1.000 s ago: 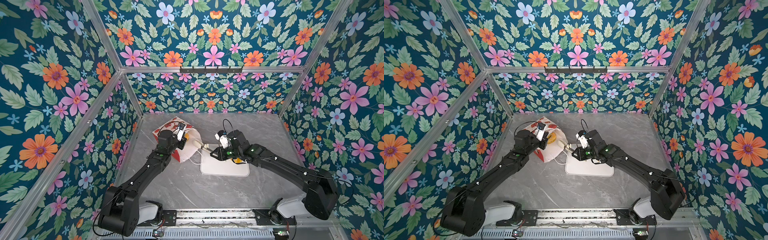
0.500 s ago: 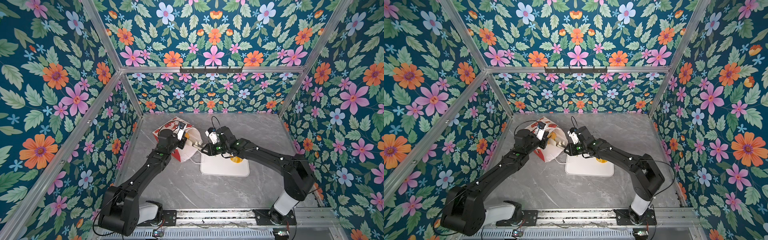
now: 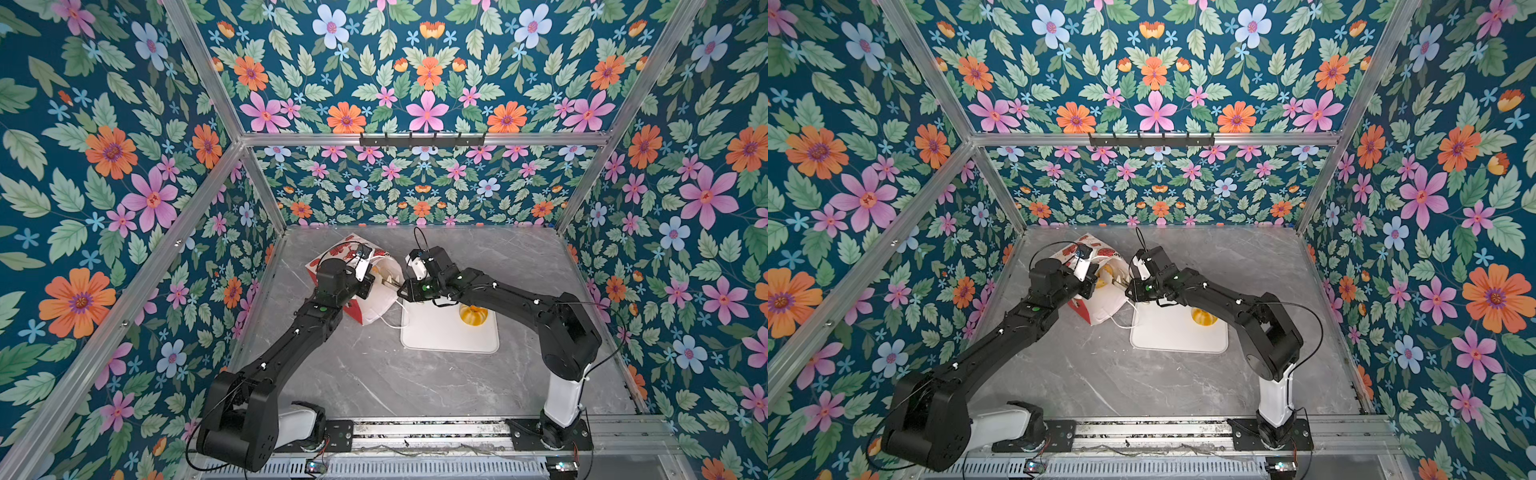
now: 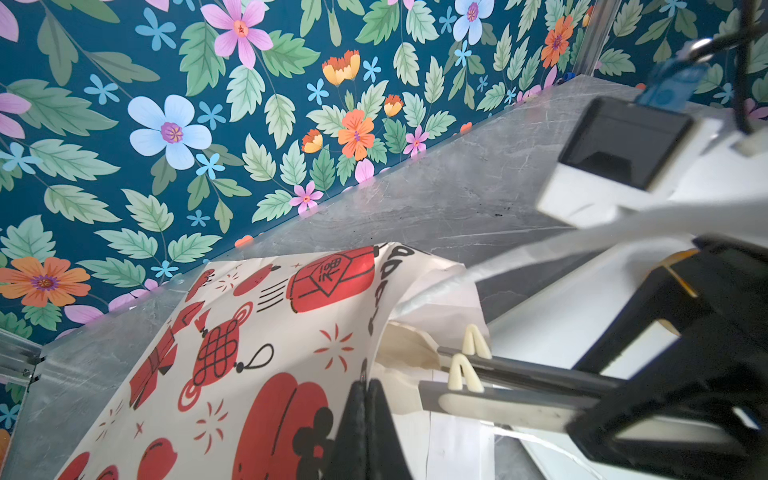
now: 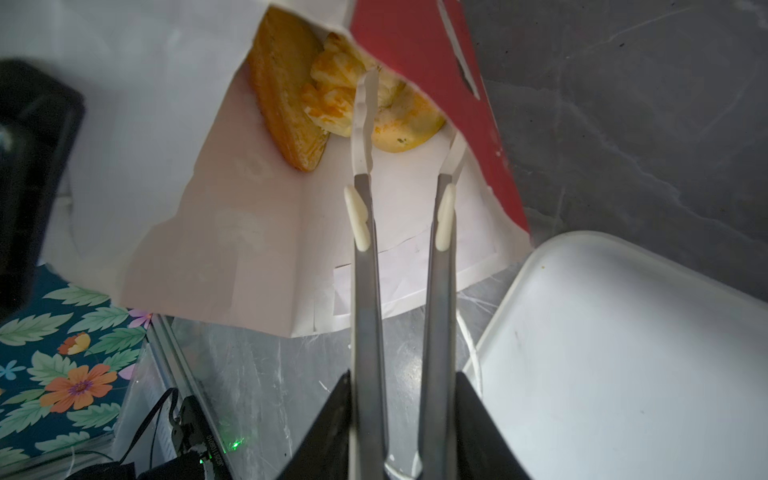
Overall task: Take the fake bread out of the paper bag
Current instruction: 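Close the tongs on the golden bagel inside the bag with the right gripper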
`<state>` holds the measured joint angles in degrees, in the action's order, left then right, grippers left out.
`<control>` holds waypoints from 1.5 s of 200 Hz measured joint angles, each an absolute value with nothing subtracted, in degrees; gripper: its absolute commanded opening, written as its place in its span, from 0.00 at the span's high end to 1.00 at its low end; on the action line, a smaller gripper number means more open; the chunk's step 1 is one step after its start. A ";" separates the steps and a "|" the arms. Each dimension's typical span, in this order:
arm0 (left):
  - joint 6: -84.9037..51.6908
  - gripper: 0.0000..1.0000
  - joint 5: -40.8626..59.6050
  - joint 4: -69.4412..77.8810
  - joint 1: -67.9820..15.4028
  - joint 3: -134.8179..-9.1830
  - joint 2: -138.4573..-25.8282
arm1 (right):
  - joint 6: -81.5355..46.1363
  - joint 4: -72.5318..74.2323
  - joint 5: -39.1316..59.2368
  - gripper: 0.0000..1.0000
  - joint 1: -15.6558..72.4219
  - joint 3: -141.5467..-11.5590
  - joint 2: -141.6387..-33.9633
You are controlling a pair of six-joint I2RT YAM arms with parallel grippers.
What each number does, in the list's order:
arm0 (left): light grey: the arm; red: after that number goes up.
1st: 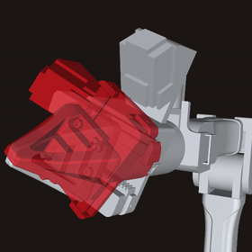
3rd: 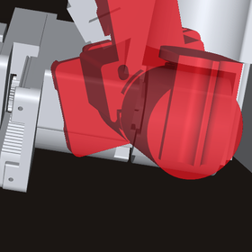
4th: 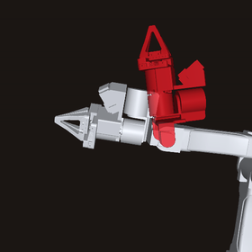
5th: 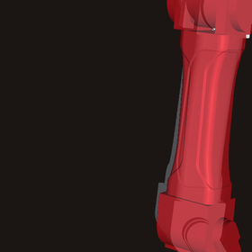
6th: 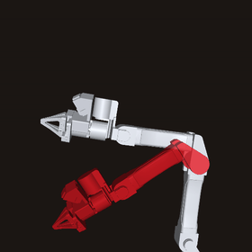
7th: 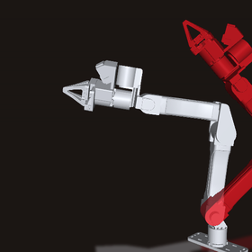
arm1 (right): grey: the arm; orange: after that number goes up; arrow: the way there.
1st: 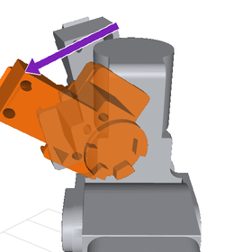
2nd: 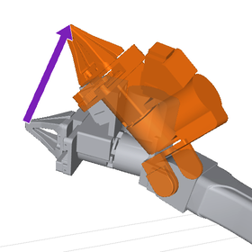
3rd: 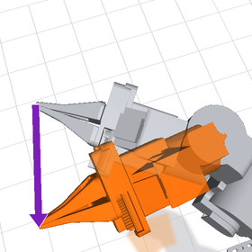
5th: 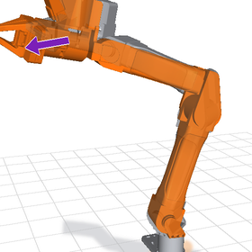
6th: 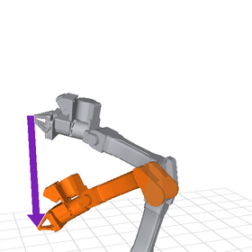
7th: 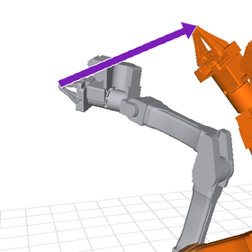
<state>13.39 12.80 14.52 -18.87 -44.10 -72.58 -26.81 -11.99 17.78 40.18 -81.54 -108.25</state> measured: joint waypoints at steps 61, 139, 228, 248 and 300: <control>13.52 1.00 13.43 14.04 -18.87 -44.84 -72.99 | -27.03 -12.56 18.57 0.62 39.79 -84.60 -111.44; 13.52 1.00 13.65 13.58 -18.90 -44.47 -72.90 | -27.73 -12.58 20.88 0.66 39.75 -88.16 -116.36; 13.52 1.00 13.63 13.58 -18.90 -44.36 -72.77 | -28.05 -13.34 20.78 0.86 39.75 -87.37 -115.61; 13.52 1.00 13.54 13.72 -18.90 -44.34 -72.75 | -28.05 -13.37 20.67 0.89 39.75 -86.08 -113.82; 13.43 1.00 12.45 14.76 -18.90 -44.05 -72.93 | -28.05 -13.19 20.32 0.93 39.75 -80.53 -106.94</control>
